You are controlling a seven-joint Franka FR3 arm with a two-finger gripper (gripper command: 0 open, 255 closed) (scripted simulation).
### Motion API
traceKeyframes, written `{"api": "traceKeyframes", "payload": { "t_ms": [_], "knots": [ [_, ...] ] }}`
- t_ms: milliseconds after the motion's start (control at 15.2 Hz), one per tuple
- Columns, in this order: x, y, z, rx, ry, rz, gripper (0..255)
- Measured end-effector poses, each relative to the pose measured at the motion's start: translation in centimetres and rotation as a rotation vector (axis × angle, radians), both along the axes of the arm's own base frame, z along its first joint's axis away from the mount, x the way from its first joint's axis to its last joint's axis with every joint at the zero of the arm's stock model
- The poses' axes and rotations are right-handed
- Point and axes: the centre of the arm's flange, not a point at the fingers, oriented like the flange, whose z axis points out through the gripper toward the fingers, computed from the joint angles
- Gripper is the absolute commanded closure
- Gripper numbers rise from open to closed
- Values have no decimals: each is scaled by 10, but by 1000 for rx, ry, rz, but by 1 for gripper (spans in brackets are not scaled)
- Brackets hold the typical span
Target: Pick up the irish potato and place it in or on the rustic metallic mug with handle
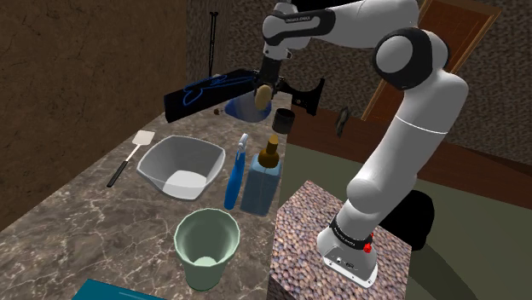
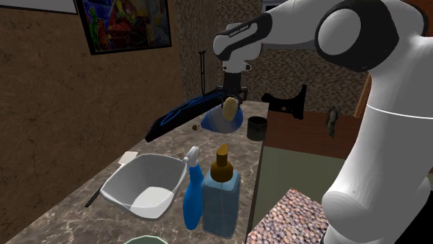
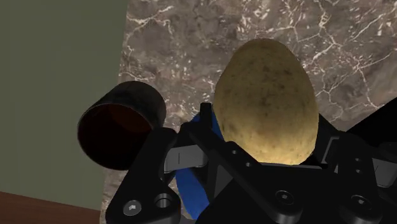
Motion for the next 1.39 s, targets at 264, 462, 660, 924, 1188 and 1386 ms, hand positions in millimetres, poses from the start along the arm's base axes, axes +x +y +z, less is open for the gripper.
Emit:
{"api": "traceKeyframes", "payload": {
  "t_ms": [264, 462, 660, 924, 1188, 1386],
  "knots": [
    [-11, -49, 3, 0, 0, 0, 255],
    [-19, -88, 4, 0, 0, 0, 255],
    [-21, -125, 0, 0, 0, 0, 255],
    [-29, -169, -1, 0, 0, 0, 255],
    [-30, -173, -18, 0, 0, 1, 255],
    [-30, -174, -33, 0, 0, 1, 255]
  ]
}}
